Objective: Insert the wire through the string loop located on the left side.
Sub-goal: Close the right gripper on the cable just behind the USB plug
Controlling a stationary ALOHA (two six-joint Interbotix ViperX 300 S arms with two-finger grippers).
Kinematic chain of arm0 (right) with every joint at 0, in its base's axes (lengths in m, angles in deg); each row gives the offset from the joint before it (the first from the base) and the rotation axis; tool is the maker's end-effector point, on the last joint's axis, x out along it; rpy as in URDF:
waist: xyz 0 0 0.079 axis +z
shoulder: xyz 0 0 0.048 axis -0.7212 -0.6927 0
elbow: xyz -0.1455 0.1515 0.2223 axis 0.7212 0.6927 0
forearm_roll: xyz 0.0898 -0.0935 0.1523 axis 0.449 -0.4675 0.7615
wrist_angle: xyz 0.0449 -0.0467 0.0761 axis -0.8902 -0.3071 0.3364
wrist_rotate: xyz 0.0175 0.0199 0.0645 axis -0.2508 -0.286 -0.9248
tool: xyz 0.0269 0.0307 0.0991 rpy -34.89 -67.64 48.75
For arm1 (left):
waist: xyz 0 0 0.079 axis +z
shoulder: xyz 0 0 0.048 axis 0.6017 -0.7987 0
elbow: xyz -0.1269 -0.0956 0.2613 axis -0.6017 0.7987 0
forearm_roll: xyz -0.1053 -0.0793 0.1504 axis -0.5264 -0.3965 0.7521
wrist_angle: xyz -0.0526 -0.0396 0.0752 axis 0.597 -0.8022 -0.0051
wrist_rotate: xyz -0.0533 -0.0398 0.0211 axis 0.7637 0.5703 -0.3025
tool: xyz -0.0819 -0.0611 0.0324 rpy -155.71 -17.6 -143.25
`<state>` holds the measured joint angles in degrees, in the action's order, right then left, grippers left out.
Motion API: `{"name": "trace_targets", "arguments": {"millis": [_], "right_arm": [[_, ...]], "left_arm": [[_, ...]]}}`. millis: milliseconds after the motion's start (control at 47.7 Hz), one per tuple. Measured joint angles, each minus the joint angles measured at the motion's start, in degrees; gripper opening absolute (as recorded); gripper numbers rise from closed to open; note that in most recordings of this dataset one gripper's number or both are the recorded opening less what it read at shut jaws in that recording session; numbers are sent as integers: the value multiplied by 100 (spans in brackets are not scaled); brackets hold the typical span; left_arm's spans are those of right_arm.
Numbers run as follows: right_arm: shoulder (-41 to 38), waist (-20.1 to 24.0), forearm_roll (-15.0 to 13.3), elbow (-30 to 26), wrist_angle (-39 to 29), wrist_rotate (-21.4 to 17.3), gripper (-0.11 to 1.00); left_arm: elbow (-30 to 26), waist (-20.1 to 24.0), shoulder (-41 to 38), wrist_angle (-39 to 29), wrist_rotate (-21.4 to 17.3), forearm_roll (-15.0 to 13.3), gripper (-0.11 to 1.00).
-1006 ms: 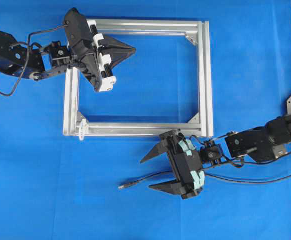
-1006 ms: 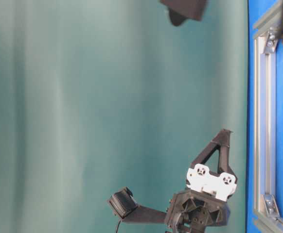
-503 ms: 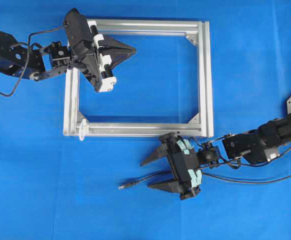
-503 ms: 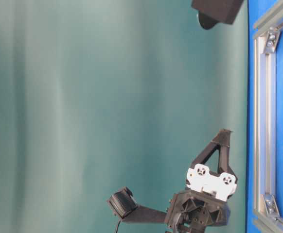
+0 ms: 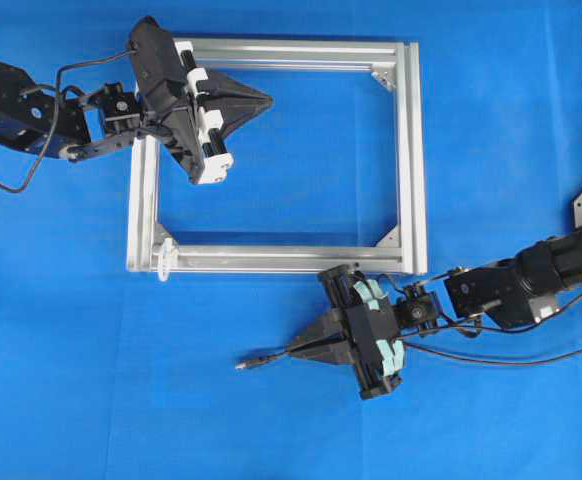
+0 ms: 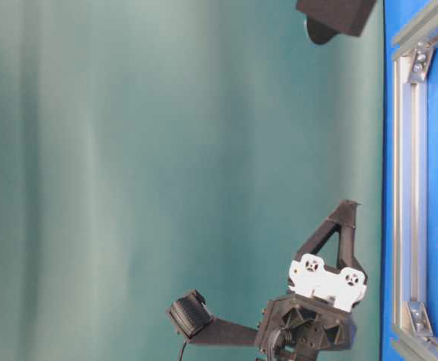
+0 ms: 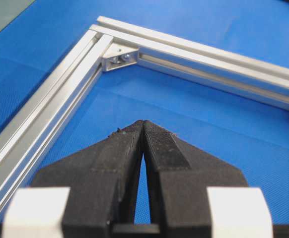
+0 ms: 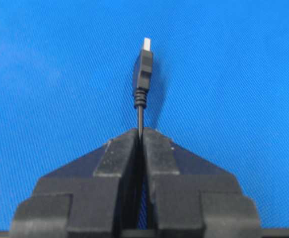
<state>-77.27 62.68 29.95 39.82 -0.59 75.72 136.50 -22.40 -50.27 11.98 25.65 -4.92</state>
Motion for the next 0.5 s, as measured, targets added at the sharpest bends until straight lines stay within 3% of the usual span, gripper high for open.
{"name": "trace_targets", "arguments": {"millis": [293,503], "right_arm": [[70,0,-9,0,-185,-9,0],[686,9,-9,0,-642,26,0]], "left_arm": [[0,-9,0,0,-9,0,0],[9,-9,0,-35,-9,0,0]]}}
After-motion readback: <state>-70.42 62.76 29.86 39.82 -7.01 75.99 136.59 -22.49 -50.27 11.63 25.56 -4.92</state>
